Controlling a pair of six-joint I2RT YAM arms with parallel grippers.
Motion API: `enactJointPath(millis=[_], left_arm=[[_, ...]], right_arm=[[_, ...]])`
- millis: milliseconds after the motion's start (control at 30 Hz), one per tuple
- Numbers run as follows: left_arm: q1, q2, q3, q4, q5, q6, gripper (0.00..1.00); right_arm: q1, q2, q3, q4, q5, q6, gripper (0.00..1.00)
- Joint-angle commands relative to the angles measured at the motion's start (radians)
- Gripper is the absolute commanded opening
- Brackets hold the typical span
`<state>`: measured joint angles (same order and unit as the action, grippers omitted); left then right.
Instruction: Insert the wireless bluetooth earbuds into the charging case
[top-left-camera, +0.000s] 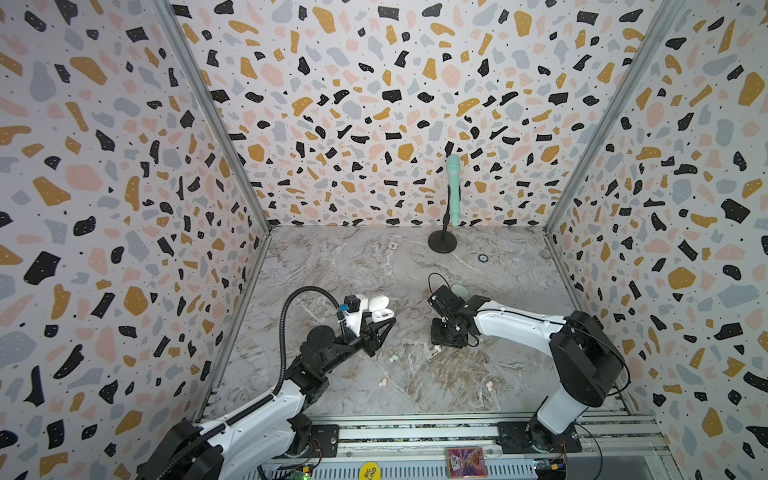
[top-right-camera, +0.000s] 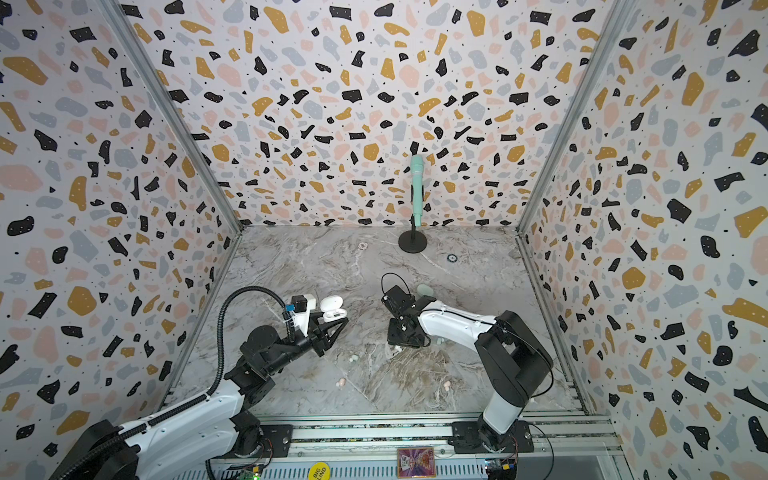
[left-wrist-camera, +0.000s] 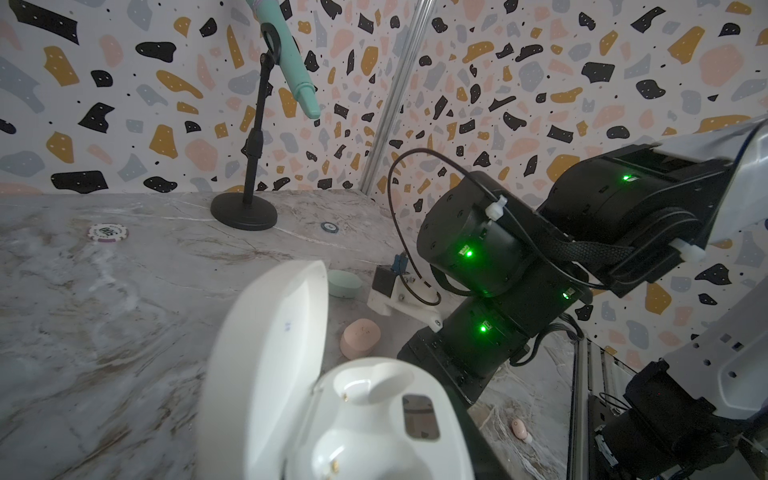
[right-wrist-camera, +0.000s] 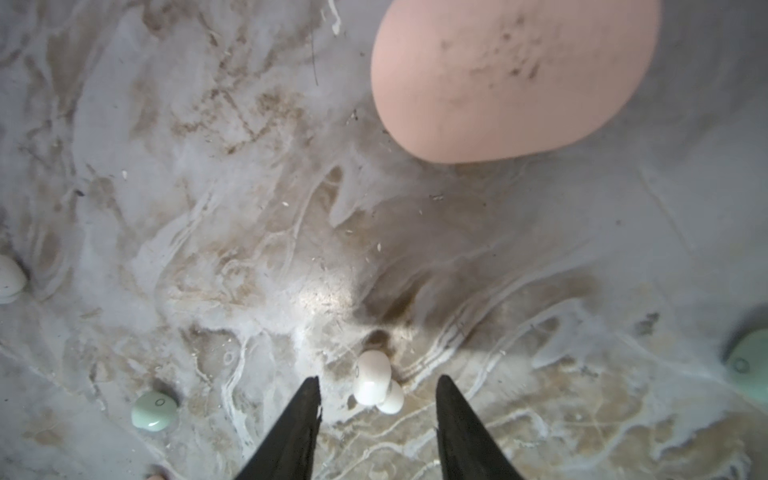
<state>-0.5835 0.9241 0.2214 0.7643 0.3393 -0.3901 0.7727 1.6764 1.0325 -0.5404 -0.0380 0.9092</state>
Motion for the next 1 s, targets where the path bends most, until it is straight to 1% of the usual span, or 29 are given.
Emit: enactJointPath(millis=[0,400,767,967], left_arm=[[0.007,-0.010,-0.010,0.067,0.013,-0.008,0.14],[0.007,-0.016,-0.016,0.070,0.010,-0.009,0.15],[0.007,-0.012,-0.016,0.070,0.011,-0.010,0.14],[0.007,-0.011,-0.016,0.070,0.010,-0.011,0.14]], right_arm=[[0.009,0.013,0.039,-0.027,0.007,0.040,0.43],[0.031,0.088,0.060,-0.032,-0.006,0.033,0.37],[0.039,0.132,0.084,-0.104,-0.017,-0.009,0.32],[0.043,0.154,0.086,-0.104,-0.023,-0.018,0.26]])
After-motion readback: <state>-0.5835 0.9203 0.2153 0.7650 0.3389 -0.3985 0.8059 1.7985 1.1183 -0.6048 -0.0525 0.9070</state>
